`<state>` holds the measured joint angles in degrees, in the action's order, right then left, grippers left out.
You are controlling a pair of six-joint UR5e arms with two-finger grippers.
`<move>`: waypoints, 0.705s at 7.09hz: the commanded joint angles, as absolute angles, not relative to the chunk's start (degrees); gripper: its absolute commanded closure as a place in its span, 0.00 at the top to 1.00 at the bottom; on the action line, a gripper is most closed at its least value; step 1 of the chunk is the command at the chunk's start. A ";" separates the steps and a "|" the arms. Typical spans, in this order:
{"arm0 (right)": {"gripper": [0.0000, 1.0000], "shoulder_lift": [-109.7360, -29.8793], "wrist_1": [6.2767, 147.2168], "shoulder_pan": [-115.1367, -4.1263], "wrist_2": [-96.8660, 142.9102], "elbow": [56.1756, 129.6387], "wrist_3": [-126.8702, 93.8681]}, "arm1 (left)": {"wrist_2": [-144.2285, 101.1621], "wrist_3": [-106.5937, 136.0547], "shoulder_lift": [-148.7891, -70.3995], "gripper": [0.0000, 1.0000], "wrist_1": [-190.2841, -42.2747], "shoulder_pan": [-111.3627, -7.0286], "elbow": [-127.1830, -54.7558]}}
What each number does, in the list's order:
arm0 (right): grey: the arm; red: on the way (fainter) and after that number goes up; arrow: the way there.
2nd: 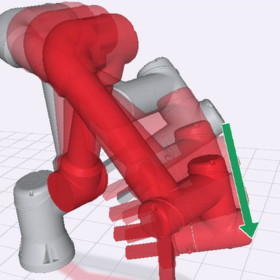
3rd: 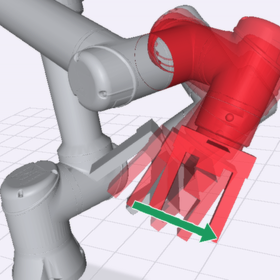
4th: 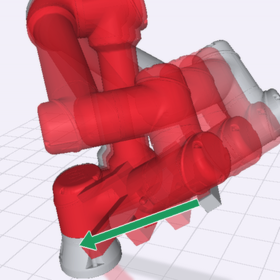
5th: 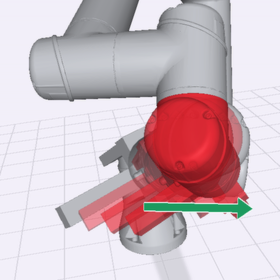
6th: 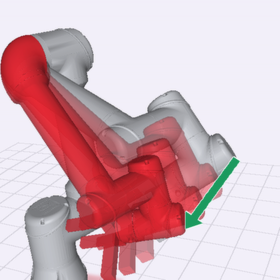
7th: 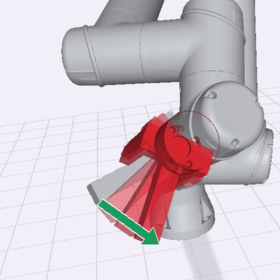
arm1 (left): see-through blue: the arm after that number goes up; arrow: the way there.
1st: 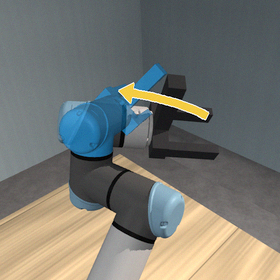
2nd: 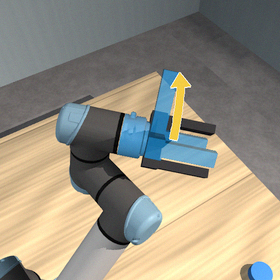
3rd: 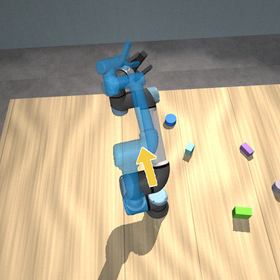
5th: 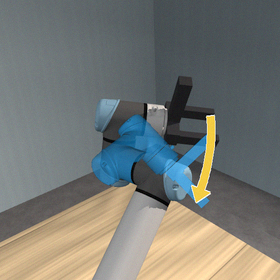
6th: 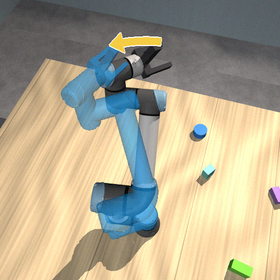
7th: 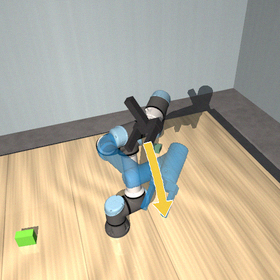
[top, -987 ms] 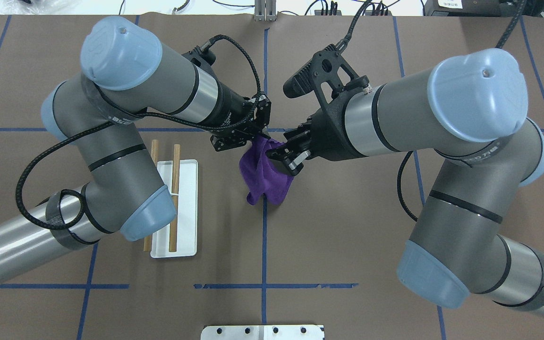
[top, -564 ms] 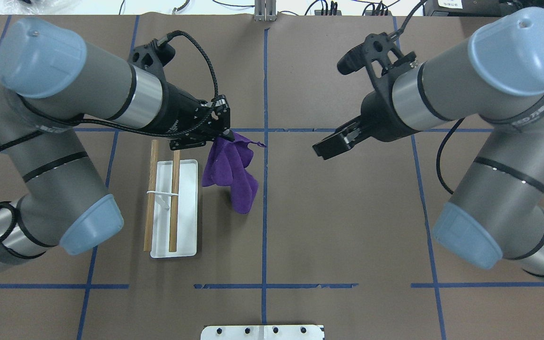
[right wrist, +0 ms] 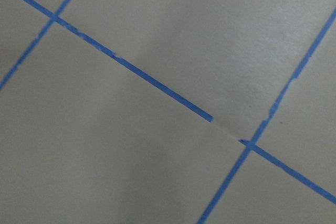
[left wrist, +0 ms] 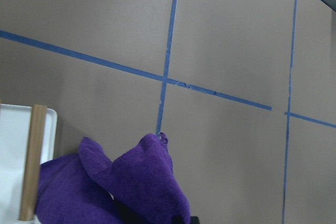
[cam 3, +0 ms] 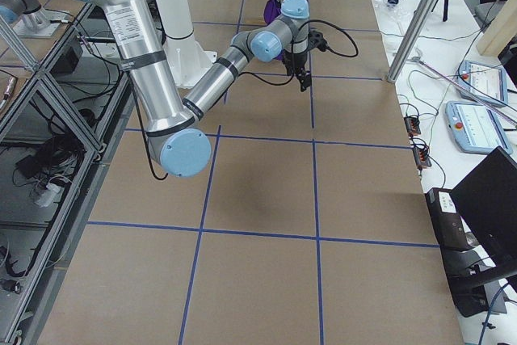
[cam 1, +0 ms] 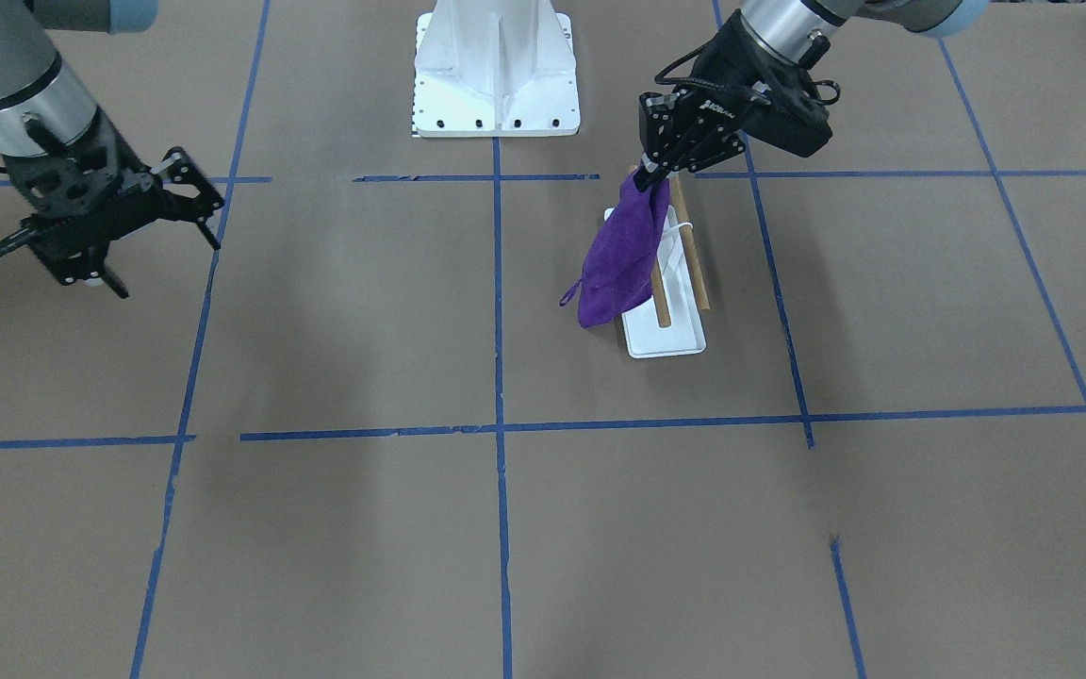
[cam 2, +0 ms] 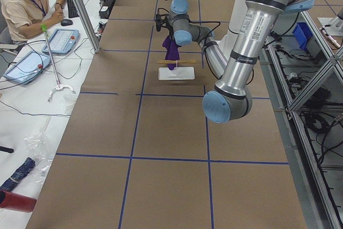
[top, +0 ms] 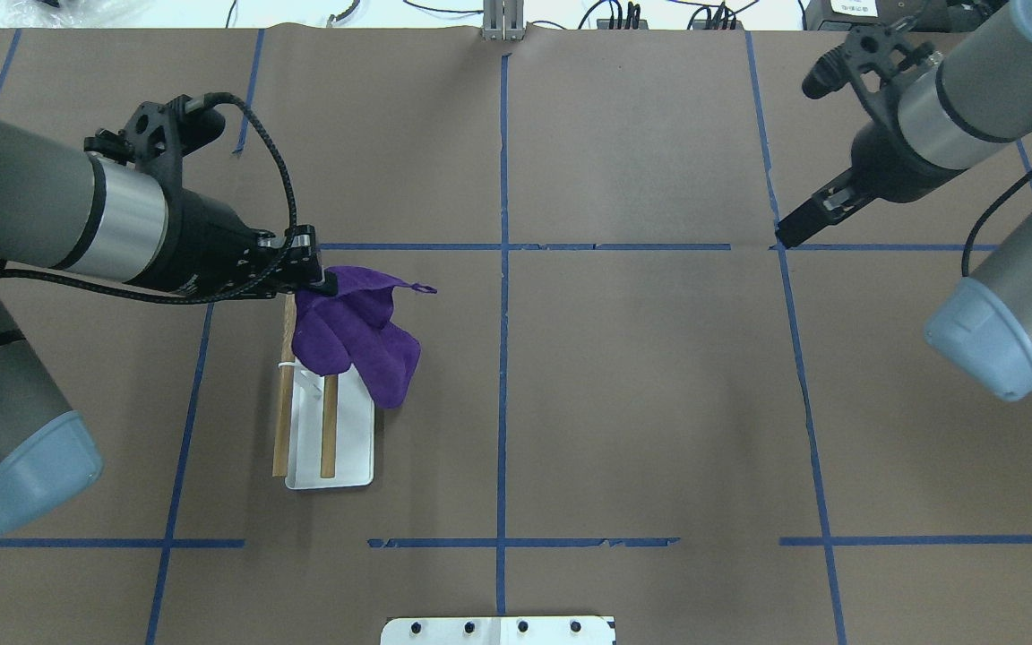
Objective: Hang towel on rack
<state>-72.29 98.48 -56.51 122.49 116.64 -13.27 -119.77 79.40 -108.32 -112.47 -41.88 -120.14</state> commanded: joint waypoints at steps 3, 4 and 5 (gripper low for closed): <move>1.00 -84.44 100.19 -70.54 121.73 113.30 13.92 | -119.09 67.62 -99.25 0.00 -113.11 -42.01 -120.24; 1.00 -86.29 100.02 -72.58 121.73 112.68 14.24 | -119.09 65.33 -96.88 0.00 -114.77 -42.10 -119.97; 1.00 -87.44 99.85 -74.60 122.60 112.33 13.37 | -119.09 63.56 -95.20 0.00 -117.40 -42.19 -119.36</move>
<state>-85.55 100.02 -71.78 121.95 112.96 12.88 -119.12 66.26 -97.62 -114.75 -42.10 -119.96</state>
